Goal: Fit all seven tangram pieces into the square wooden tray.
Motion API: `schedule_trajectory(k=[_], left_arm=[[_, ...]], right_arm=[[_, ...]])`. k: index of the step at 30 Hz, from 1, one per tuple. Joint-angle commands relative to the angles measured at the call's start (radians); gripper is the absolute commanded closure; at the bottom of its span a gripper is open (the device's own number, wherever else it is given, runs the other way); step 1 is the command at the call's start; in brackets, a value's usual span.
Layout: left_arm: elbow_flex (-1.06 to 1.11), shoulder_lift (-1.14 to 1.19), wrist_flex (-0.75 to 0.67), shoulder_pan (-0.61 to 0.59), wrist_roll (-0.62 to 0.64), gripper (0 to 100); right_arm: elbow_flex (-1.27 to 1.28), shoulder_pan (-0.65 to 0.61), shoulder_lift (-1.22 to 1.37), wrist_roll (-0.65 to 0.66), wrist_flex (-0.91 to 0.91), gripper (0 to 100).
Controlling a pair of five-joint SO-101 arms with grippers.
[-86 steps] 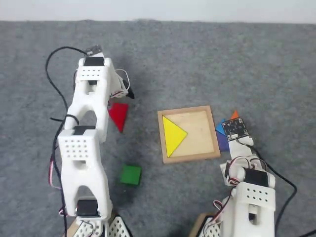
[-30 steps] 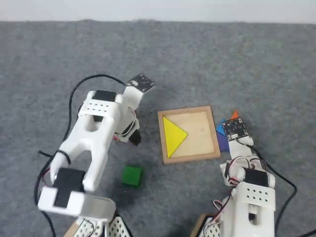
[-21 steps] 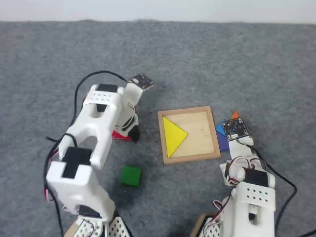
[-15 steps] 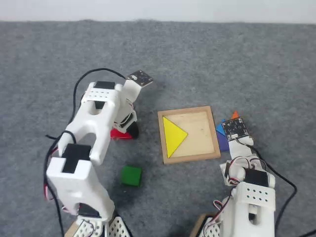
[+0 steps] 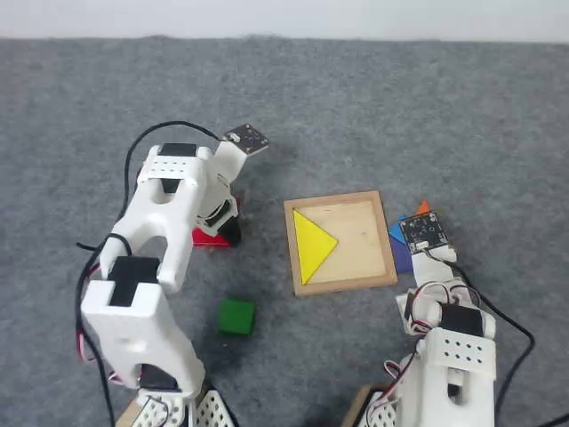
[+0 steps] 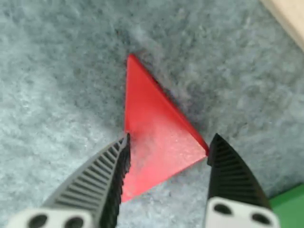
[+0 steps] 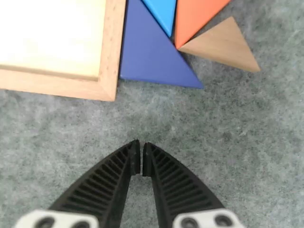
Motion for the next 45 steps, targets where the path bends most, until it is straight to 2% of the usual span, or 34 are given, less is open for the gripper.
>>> schedule_trajectory(k=[1,5,11,18,24,28,31,34,39,45], left_arm=[[-0.013,0.017,0.046,0.0,-0.003,75],[-0.008,0.017,0.055,0.021,0.0,75],[0.087,0.017,0.061,0.149,0.029,75],[0.087,0.005,0.104,0.233,0.057,75],[0.022,-0.176,0.164,0.143,0.051,77],[0.019,-0.371,0.224,0.066,-0.041,77],[0.016,-0.443,0.175,-0.012,-0.071,76],[0.016,-0.396,0.107,-0.057,-0.061,70],[-0.05,-0.192,-0.011,-0.097,-0.054,70],[-0.205,0.083,0.087,-0.1,-0.161,70]], right_arm=[[-0.021,-0.008,-0.025,-0.009,-0.022,96.9],[-0.021,-0.005,-0.025,-0.009,-0.021,96.9],[-0.021,-0.005,-0.025,-0.009,-0.019,96.9],[-0.021,-0.004,-0.025,-0.009,-0.018,96.9],[-0.021,-0.004,-0.025,-0.009,-0.018,96.9],[-0.021,-0.004,-0.025,-0.009,-0.019,96.9],[-0.021,-0.004,-0.025,-0.009,-0.019,96.9],[-0.021,-0.005,-0.025,-0.009,-0.019,96.9],[-0.021,-0.004,-0.025,-0.009,-0.016,96.9],[-0.021,-0.004,-0.025,-0.009,-0.016,96.9]])
